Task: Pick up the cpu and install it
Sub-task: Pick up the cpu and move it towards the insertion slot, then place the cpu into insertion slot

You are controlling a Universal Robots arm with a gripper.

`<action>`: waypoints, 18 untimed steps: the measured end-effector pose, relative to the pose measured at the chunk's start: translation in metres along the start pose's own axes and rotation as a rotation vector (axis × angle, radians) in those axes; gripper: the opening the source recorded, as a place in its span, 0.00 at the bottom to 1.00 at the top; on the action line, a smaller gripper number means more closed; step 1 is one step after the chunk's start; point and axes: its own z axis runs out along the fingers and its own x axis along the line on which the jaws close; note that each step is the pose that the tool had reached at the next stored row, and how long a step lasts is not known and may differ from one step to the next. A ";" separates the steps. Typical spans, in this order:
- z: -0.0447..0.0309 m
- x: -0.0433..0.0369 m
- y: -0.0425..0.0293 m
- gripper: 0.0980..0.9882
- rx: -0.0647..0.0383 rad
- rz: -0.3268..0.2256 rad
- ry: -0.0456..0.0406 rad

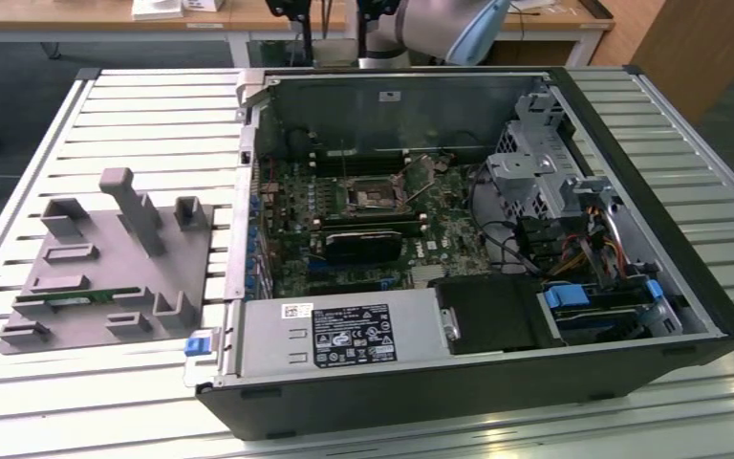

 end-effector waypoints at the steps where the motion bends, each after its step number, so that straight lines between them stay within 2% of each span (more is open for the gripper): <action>1: 0.0004 -0.0043 0.0006 0.48 0.000 0.000 0.0000; 4: 0.0017 -0.0175 0.0023 0.48 0.000 0.000 0.0000; 6: 0.0022 -0.0227 0.0024 0.48 0.000 0.001 0.0000; 11: 0.0023 -0.0280 0.0024 0.48 0.001 0.011 0.0000; 18: 0.0032 -0.0281 0.0023 0.48 0.003 0.096 -0.0059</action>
